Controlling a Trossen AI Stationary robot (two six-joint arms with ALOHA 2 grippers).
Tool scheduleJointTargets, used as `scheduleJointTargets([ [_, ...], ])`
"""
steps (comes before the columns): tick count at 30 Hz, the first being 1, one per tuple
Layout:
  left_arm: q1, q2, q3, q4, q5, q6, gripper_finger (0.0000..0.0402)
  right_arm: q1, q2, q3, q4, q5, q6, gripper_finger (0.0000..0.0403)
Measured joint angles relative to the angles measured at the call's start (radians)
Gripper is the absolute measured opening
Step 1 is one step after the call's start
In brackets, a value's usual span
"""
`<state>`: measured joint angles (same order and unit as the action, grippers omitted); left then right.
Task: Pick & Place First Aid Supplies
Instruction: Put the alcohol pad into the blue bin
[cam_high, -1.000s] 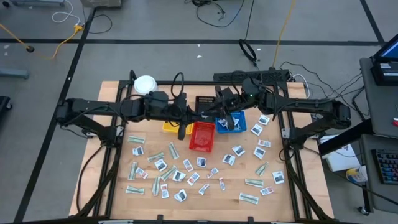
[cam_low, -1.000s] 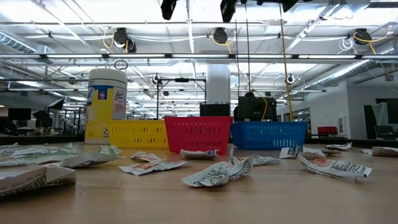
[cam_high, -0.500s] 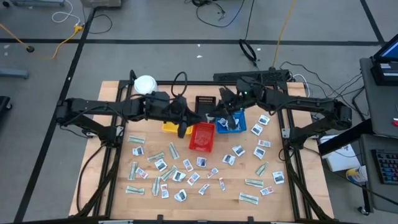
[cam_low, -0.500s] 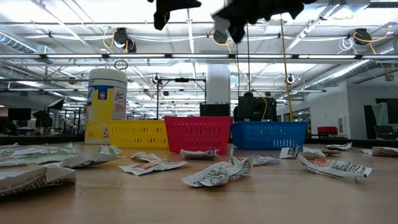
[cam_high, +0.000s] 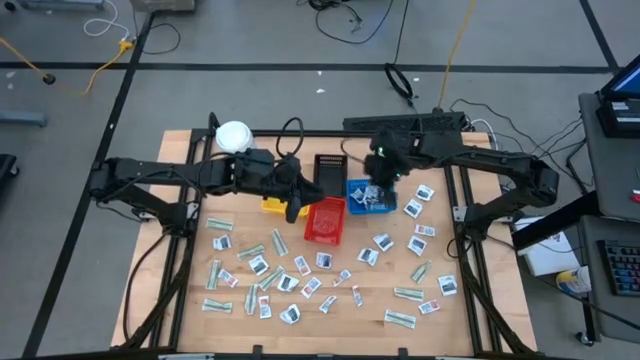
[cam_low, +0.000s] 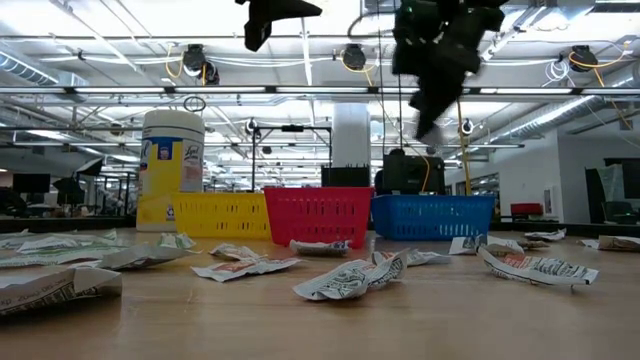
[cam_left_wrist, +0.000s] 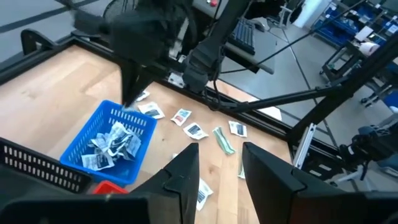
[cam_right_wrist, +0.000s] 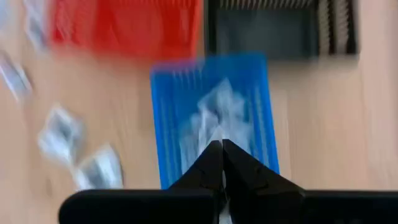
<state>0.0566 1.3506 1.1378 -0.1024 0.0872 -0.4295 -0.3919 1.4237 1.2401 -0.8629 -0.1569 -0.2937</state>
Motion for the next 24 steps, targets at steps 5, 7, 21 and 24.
scheduleJointTargets([
  [5, 0.0, 0.0, 0.0, 0.001, 0.001, 0.002, 0.0129, 0.0, 0.023, 0.002, 0.001, 0.029, -0.03, 0.0],
  [7, 0.0, 0.0, 0.0, 0.001, 0.0, 0.0, 0.0129, 0.001, 0.035, 0.001, 0.026, 0.026, -0.03, 0.0],
  [21, 0.0, 0.004, 0.0, -0.002, 0.001, 0.001, 0.0129, 0.002, 0.161, -0.174, 0.361, 0.03, -0.065, 0.0003],
  [24, -0.001, 0.004, 0.0, -0.007, 0.0, 0.001, 0.0129, 0.003, 0.163, -0.189, 0.383, 0.031, -0.07, 0.002],
])
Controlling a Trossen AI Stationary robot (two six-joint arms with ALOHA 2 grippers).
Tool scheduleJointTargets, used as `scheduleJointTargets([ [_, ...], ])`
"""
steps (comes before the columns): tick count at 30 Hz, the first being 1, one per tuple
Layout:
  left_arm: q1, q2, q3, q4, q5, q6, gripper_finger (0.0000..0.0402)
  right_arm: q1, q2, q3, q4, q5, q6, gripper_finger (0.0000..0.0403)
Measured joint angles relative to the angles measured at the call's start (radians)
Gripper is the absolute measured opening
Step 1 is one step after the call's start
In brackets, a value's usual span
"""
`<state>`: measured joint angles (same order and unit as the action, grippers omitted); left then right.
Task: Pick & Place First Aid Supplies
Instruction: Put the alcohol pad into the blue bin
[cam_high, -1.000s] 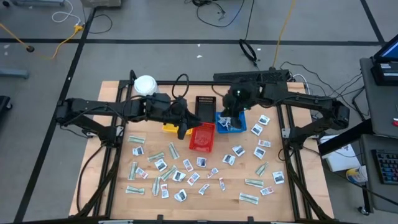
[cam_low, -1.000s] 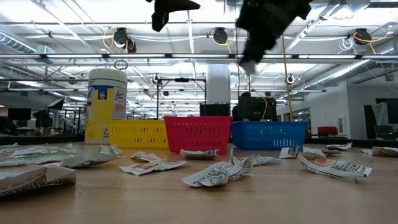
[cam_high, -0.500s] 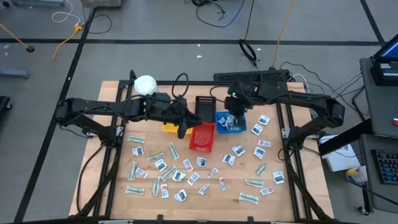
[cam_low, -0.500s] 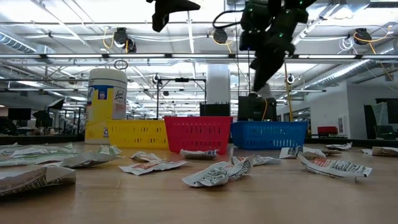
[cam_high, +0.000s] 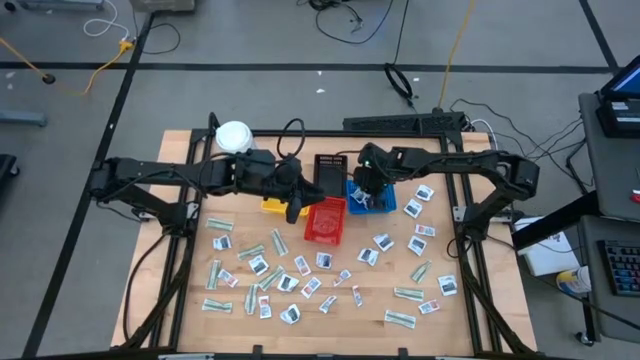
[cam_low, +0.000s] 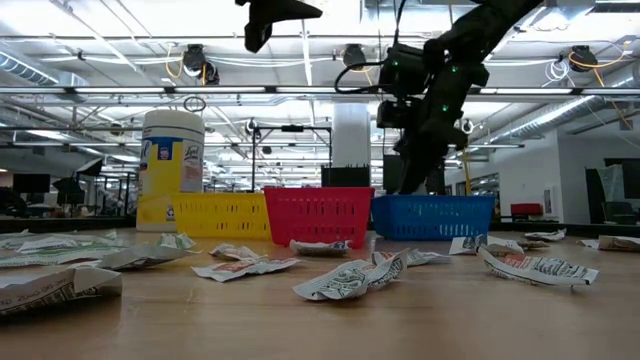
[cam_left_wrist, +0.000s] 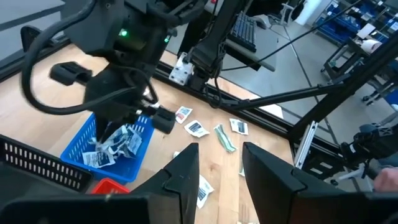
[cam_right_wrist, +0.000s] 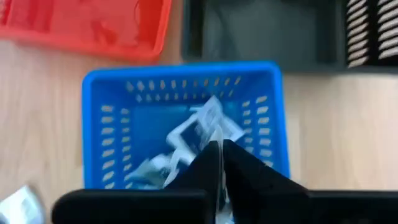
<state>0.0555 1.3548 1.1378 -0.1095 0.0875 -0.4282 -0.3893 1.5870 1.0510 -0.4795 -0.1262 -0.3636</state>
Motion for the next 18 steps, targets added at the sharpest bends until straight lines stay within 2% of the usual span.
scheduleJointTargets([
  [3, -0.001, 0.0, 0.0, -0.001, 0.0, 0.0, 0.0129, 0.0, -0.001, -0.001, 0.0, -0.004, 0.017, 0.0051],
  [9, -0.001, 0.0, 0.0, -0.001, 0.0, -0.014, 0.0129, 0.001, -0.015, 0.0, -0.01, -0.004, 0.05, 0.0142],
  [13, -0.001, 0.0, 0.0, -0.019, -0.003, -0.186, 0.0129, 0.005, -0.023, 0.0, 0.021, -0.004, 0.114, 0.0184],
  [18, -0.018, 0.0, 0.0, -0.101, -0.01, -0.435, 0.0129, 0.01, -0.046, 0.0, 0.06, -0.005, 0.234, 0.0205],
])
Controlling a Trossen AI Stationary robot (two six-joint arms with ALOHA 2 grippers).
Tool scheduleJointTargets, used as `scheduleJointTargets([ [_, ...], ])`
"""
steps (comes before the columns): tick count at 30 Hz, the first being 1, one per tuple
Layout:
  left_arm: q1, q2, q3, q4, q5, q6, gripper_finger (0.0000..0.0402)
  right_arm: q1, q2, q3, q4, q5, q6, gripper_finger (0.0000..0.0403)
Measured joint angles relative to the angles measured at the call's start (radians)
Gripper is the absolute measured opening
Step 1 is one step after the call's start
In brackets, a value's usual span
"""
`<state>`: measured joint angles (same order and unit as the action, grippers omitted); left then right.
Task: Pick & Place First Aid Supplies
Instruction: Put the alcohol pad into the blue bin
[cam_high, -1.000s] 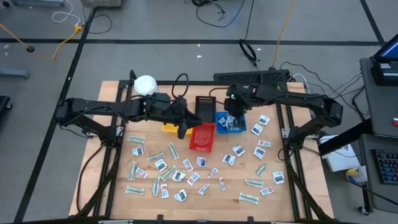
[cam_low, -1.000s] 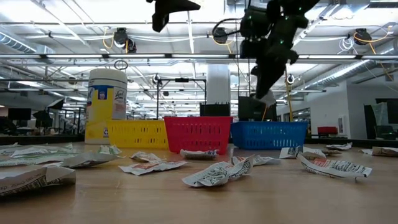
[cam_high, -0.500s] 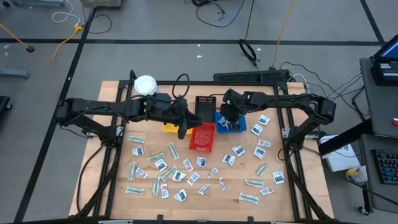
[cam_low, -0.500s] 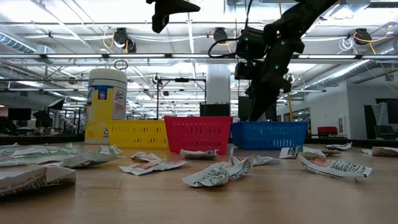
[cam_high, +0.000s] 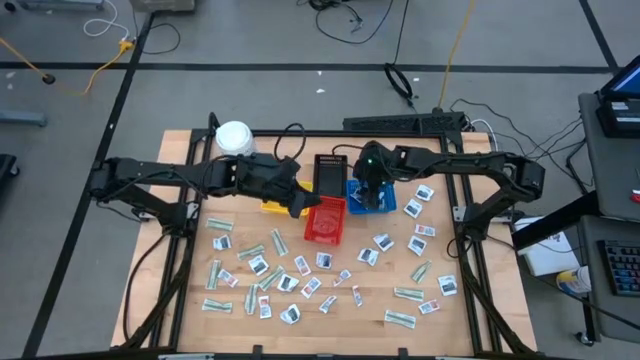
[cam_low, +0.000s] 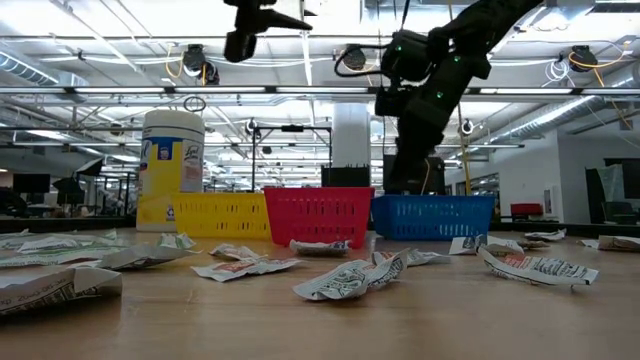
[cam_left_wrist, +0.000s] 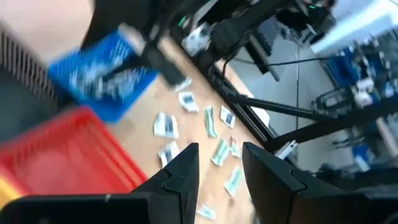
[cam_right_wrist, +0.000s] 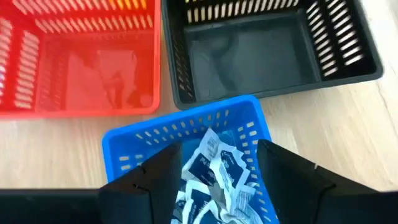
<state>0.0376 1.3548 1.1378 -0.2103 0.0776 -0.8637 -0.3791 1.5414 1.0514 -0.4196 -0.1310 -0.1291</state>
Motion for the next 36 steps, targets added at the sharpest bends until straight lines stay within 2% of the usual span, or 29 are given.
scheduleJointTargets([
  [9, -0.034, 0.0, 0.0, -0.221, 0.025, -0.433, 0.0129, 0.031, -0.03, -0.001, 0.027, 0.0, 0.002, 0.0204],
  [15, -0.059, 0.0, 0.0, -0.467, 0.137, -0.587, 0.0129, 0.056, -0.038, -0.001, 0.089, 0.0, -0.015, 0.0207],
  [22, -0.127, 0.0, 0.0, -0.758, 0.09, -0.765, 0.0129, 0.08, -0.054, 0.0, 0.128, 0.0, -0.033, 0.0204],
  [26, -0.181, 0.045, 0.001, -0.717, 0.057, -0.83, 0.0129, 0.081, -0.071, -0.002, 0.098, 0.003, -0.048, 0.0205],
  [36, -0.25, 0.256, 0.009, -0.428, 0.008, -0.977, 0.0129, 0.053, -0.175, -0.001, 0.095, 0.003, -0.12, 0.0208],
])
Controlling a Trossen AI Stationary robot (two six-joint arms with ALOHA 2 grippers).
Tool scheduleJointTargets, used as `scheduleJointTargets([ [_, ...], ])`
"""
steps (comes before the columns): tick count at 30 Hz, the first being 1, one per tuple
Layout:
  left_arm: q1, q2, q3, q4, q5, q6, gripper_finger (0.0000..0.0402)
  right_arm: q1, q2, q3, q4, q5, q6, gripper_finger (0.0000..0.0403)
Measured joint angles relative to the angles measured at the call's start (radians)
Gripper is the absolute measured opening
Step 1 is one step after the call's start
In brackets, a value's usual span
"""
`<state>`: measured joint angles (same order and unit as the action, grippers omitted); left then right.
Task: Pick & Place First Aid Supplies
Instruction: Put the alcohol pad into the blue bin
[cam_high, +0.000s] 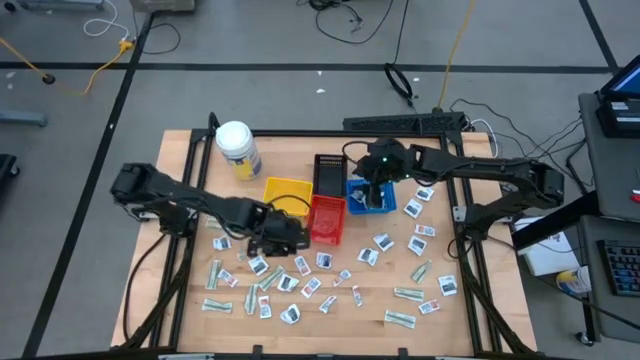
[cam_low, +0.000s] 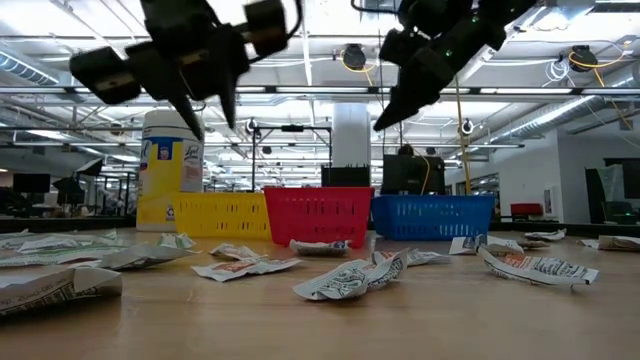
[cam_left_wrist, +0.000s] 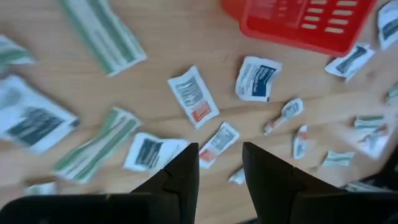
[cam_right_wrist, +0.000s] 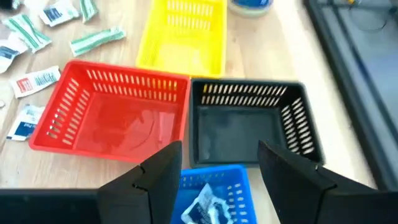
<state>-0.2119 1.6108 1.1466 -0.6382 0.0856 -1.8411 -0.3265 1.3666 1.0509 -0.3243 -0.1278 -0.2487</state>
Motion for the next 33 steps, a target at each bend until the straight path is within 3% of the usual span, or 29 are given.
scheduleJointTargets([
  [16, -0.008, 0.416, 0.343, 0.03, -0.093, 0.041, 0.0129, -0.015, -0.074, 0.0, -0.011, -0.002, -0.108, 0.0208],
  [33, -0.031, 0.503, 0.361, -0.077, -0.139, 0.01, 0.0129, -0.013, -0.082, 0.0, -0.033, -0.007, -0.107, 0.0201],
])
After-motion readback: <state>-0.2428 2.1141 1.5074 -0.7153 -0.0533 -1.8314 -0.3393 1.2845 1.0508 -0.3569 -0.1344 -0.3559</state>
